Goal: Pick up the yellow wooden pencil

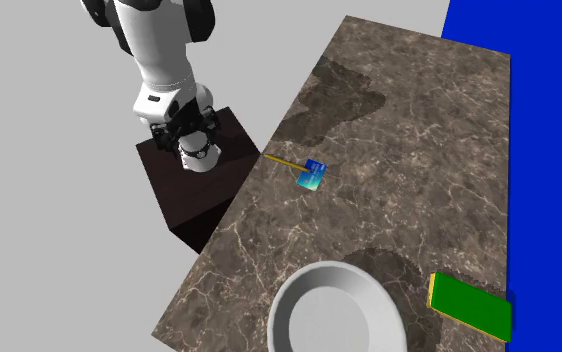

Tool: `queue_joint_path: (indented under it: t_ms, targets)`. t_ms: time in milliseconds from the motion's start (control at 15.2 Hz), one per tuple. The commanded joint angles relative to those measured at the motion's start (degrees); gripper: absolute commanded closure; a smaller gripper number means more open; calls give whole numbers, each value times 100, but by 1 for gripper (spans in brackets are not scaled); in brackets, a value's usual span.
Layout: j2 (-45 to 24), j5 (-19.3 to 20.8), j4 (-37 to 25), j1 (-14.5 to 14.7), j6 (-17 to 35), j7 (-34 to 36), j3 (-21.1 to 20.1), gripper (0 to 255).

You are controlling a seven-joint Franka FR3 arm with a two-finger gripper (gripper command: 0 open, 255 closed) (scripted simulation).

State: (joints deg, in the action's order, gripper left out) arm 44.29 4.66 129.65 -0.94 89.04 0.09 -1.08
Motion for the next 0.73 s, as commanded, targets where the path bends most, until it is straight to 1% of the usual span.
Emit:
queue_joint_path:
  t_ms: [0, 330, 660]
  targets:
    - [0, 0, 0, 0, 0, 0, 0, 0]
    - [-1061, -228, -801, 312, 117, -327, -112, 0]
    - [-2087, -436, -1721, 587, 83, -659, -258, 0]
